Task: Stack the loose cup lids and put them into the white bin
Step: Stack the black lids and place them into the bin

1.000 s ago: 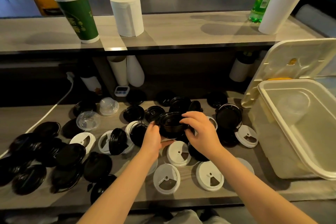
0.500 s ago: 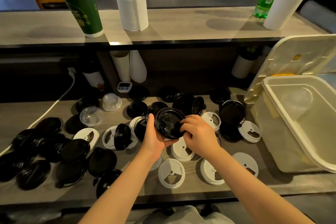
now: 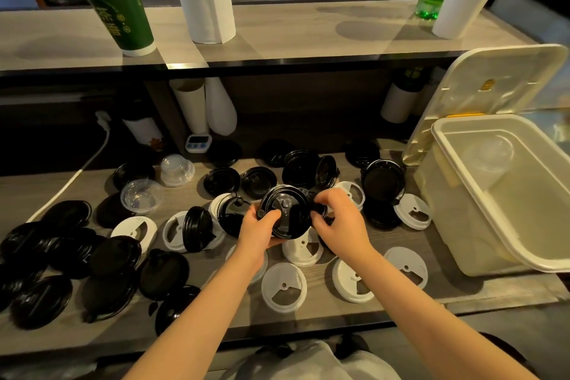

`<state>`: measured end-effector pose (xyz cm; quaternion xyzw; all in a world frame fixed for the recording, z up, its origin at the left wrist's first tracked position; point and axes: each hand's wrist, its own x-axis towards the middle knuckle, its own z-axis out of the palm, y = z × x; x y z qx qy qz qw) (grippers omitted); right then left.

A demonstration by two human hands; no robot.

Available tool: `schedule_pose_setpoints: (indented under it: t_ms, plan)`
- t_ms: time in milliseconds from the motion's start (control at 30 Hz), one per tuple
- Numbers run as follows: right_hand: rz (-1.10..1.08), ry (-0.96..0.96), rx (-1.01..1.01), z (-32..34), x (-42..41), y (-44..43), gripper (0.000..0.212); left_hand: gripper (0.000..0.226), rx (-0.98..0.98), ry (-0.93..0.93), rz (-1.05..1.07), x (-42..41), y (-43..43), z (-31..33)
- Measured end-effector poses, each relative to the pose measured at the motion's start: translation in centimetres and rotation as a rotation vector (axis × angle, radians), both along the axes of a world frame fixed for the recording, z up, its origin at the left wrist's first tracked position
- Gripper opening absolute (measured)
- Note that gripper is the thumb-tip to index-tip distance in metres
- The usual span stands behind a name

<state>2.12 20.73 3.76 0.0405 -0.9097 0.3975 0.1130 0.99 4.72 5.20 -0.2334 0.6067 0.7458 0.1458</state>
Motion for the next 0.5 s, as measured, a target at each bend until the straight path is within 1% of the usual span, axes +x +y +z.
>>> schedule_pose_setpoints:
  t_ms: [100,133,200,267,333,400,433,500]
  plan:
    - [-0.089,-0.342,-0.199,0.5,-0.8,-0.5,0.039,0.026,0.020,0.003,-0.036,0.3,0.2,0.1]
    - [-0.087,-0.423,-0.257,0.6,-1.0,-0.7,0.040,0.025,0.029,0.000,-0.045,0.4,0.2,0.1]
    - [-0.077,-0.519,-0.325,0.5,-1.3,-1.2,0.032,0.022,0.019,0.012,-0.047,0.4,0.3,0.1]
    - [-0.056,-0.517,-0.258,0.3,-1.5,-1.3,0.021,0.016,-0.066,0.039,-0.037,0.2,0.3,-0.2]
    - [-0.040,-0.493,-0.160,0.1,-1.5,-1.5,0.018,0.003,-0.206,0.089,-0.036,0.1,0.0,-0.5]
    - [-0.040,-0.473,-0.133,0.0,-1.4,-1.6,0.018,0.005,-0.307,0.118,-0.056,0.0,-0.3,-0.8]
    - [-0.037,-0.456,-0.132,-0.1,-1.3,-1.7,0.016,0.004,-0.311,0.110,-0.069,0.0,-0.4,-0.7]
    - [-0.032,-0.438,-0.130,-0.3,-1.2,-1.8,0.014,0.031,-0.257,0.051,-0.095,0.1,-0.5,-0.6]
